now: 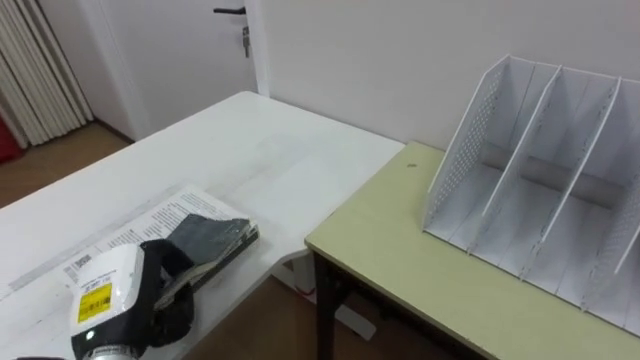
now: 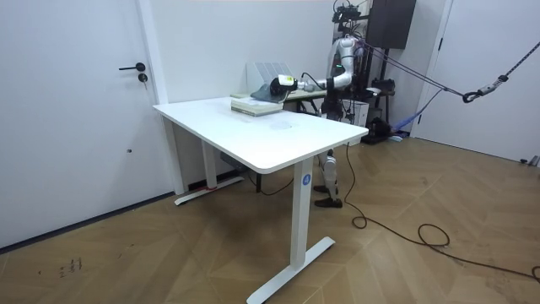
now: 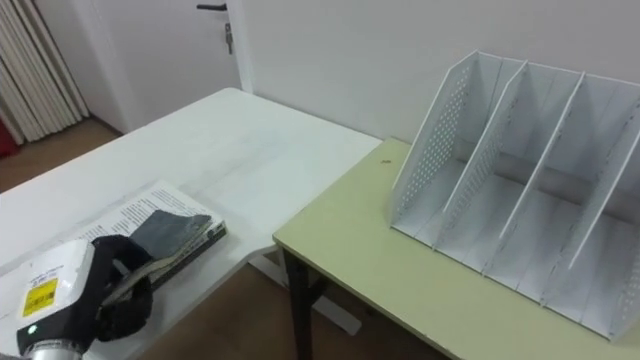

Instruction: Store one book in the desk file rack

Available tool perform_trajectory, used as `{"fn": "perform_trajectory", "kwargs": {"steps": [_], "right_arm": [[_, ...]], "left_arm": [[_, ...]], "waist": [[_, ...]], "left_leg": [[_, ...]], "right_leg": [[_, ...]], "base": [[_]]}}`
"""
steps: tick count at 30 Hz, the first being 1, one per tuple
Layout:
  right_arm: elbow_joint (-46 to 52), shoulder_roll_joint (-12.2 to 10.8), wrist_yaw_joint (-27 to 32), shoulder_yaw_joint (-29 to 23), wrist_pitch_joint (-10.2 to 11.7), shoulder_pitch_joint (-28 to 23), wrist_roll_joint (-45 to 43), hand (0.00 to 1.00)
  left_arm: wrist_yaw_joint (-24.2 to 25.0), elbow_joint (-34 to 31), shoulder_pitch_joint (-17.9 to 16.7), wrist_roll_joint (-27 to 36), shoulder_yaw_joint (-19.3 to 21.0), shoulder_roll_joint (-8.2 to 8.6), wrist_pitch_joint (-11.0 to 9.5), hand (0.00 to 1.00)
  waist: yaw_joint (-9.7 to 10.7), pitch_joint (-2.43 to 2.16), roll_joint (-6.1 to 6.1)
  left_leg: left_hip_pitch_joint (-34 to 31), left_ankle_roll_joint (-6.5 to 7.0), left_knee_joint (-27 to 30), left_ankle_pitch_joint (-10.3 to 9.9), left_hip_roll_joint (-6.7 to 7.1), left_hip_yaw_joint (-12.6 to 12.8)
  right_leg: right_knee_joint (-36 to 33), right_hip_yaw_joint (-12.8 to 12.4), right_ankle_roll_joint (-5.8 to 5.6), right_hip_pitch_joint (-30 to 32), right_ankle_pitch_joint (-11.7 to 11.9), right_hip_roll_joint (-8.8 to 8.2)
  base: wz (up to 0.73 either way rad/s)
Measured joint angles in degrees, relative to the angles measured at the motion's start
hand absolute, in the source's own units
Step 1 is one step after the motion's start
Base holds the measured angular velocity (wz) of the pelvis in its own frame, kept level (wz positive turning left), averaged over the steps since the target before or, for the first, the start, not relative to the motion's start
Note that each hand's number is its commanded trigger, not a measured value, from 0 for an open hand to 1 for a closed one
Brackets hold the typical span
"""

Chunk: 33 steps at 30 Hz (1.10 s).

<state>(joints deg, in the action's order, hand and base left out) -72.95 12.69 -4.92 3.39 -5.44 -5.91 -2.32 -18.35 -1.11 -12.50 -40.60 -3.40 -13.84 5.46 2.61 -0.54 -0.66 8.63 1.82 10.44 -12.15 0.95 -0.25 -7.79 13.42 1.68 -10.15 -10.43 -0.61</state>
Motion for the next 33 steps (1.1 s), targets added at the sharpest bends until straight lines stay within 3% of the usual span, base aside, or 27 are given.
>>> {"fn": "perform_trajectory", "kwargs": {"steps": [2,5,7,9,10,15,19,30,33], "right_arm": [[0.04,-0.19,-0.04,-0.14,0.85,0.72,0.32,0.0],[0.42,-0.6,-0.36,-0.12,2.07,1.32,0.85,0.0],[1.67,-0.55,-0.85,-0.1,3.0,1.34,0.83,0.0],[2.32,-0.58,-0.97,-0.01,4.24,1.38,0.85,0.0],[2.94,-0.61,-1.33,-0.01,5.17,1.44,1.32,0.0],[7.7,-2.02,-3.44,0.44,9.18,1.4,1.84,0.0],[11.6,-2.12,-7.29,2.11,10.84,1.52,2.05,0.0],[36.75,-3.12,-17.62,3.41,10.53,-0.57,2.29,0.0],[41.83,-3.0,-20.75,3.45,10.48,-0.58,6.74,0.0]], "left_arm": [[0.51,-0.25,0.22,3.57,1.18,0.29,-1.38,1.0],[1.69,-4.82,0.51,12.77,2.9,1.13,-2.36,1.0],[1.94,-7.18,0.56,22.95,3.03,1.7,-5.32,1.0],[2.72,-8.71,0.58,29.17,2.41,1.74,-6.6,1.0],[3.36,-9.23,0.63,33.34,1.68,1.75,-7.26,1.0],[7.62,-9.54,1.49,45.87,1.21,1.73,-7.98,1.0],[11.96,-9.55,1.59,54.35,0.68,1.8,-9.54,1.0],[22.61,-10.07,1.73,73.41,0.54,1.4,-9.86,1.0],[25.1,-10.06,1.71,80.18,0.64,0.88,-9.9,1.0]], "waist": [[-0.08,0.15,0.24],[-0.25,0.9,1.07],[-1.11,0.95,1.12],[-1.25,1.03,1.11],[-1.35,0.83,0.75],[-1.41,0.95,0.53],[-1.53,1.16,0.37],[-3.01,1.46,0.69],[-3.2,1.4,1.09]], "left_leg": [[-0.06,0.02,0.17,0.01,0.0,-0.02],[-0.55,0.01,0.4,0.0,-0.07,0.21],[-1.26,0.01,0.34,0.0,-0.08,0.01],[-1.62,0.01,0.41,0.0,-0.08,-0.01],[-2.05,0.01,0.53,0.0,-0.08,0.03],[-2.89,0.0,0.81,0.01,-0.24,0.05],[-2.53,0.0,0.25,0.01,-0.25,0.17],[-2.05,0.03,0.46,-0.01,-0.28,2.07],[-1.94,0.04,0.66,-0.01,-0.29,2.23]], "right_leg": [[0.06,0.11,-0.01,0.09,-0.07,-0.04],[0.04,0.63,0.01,0.25,-0.16,-0.07],[-0.06,0.77,0.01,1.01,-0.12,-0.09],[-0.03,0.95,0.01,1.28,-0.06,-0.1],[-0.05,1.01,0.01,1.59,-0.07,-0.1],[-0.29,0.77,0.29,2.25,0.2,-0.01],[-0.34,0.57,0.27,2.33,0.19,-0.05],[-2.08,-1.71,0.13,2.89,0.02,-0.17],[-2.11,-1.78,0.07,3.12,-0.03,-0.22]], "base": [[0.05],[0.11],[0.0],[0.02],[0.0],[-0.05],[-0.01],[-0.08],[0.01]]}}
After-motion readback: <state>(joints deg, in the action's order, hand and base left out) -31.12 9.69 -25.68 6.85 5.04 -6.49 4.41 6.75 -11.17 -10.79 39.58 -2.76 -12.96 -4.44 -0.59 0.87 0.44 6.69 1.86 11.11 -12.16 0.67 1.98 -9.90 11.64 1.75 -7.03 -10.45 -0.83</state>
